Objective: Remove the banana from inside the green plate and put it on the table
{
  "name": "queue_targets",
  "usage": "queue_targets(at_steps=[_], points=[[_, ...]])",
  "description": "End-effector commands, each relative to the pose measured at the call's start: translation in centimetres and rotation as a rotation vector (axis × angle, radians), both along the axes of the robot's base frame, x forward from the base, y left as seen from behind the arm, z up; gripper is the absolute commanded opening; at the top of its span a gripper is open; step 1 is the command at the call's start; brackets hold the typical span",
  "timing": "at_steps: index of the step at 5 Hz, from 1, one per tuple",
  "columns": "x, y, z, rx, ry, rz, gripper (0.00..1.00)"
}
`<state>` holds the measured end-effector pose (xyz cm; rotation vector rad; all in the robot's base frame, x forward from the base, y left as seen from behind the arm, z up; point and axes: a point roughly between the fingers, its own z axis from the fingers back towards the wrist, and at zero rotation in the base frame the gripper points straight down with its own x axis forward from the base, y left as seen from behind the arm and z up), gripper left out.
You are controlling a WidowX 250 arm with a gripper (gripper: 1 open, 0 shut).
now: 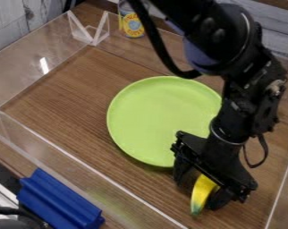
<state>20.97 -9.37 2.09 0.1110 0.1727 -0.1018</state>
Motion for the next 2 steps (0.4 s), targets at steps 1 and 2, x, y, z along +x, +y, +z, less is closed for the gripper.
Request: queue_targets(at_steps=[1, 2], points=[[0.26, 0.26, 0.60, -0.001, -0.010, 0.004, 1.00], [0.15, 0.45, 0.75, 0.004, -0.002, 0.003, 1.00]])
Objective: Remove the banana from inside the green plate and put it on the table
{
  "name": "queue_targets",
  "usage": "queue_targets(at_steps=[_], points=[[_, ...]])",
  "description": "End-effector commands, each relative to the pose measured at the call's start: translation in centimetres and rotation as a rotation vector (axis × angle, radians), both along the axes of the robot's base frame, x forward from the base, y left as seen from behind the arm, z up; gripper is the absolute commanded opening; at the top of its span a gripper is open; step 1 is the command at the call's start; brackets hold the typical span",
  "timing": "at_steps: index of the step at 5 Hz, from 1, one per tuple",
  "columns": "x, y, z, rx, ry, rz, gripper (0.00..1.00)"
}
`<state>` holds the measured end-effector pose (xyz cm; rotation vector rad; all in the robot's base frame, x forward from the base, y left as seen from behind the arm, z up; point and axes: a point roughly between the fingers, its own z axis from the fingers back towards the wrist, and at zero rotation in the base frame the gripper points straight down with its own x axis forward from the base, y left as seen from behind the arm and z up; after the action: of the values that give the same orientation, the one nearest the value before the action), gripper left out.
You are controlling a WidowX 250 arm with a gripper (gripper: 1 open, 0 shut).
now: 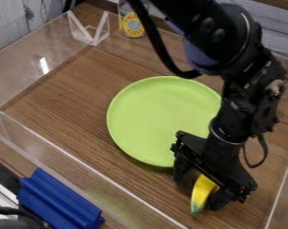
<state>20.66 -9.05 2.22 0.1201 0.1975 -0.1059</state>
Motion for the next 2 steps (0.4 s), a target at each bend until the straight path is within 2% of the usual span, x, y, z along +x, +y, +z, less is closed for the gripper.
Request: queue_targets(at_steps=[1, 2], points=[[0.35, 0.32, 0.78, -0.002, -0.017, 0.006, 1.00], [0.25, 0.50, 0.95, 0.003, -0.009, 0.005, 1.00]])
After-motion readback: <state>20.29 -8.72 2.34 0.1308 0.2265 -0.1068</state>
